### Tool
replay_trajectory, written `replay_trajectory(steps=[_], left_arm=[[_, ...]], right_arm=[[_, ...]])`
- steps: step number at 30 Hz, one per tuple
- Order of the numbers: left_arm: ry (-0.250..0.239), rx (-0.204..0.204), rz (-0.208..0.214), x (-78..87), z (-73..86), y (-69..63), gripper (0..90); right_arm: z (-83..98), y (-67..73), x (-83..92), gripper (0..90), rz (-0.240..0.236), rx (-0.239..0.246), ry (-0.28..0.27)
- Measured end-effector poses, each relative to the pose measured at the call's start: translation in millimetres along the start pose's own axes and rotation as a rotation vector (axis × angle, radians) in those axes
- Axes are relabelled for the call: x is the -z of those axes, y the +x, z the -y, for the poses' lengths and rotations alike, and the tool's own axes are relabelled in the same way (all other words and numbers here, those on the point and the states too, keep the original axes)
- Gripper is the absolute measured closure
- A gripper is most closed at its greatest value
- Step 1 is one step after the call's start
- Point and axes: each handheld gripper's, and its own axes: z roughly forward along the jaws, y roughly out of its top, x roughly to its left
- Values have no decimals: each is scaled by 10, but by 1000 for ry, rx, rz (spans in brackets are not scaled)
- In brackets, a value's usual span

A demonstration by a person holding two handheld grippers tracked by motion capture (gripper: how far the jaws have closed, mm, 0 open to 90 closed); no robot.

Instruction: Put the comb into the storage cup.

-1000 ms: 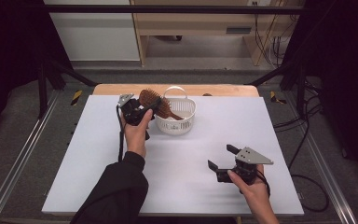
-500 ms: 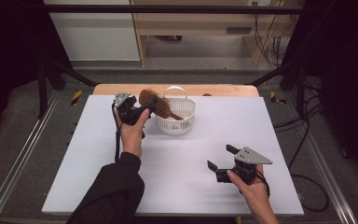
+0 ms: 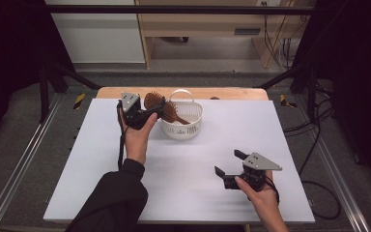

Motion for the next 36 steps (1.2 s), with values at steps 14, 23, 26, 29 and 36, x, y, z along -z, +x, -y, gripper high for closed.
replay_trajectory(steps=[14, 23, 26, 29, 36], left_arm=[[-3, -78, 42, 61, -70, -132, 23], [-5, -119, 56, 113, -92, -192, 21], [-9, -128, 61, 136, -100, -207, 20], [-4, -134, 71, 151, -99, -221, 20], [3, -128, 79, 193, -88, -212, 20]], right_arm=[[-4, -12, 9, 45, 0, -6, -5], [-3, -15, 10, 44, 1, -6, -5], [-3, -16, 9, 41, -1, -7, -6], [-2, -15, 6, 41, -3, -7, -5], [0, -15, 4, 40, -1, -6, 0]])
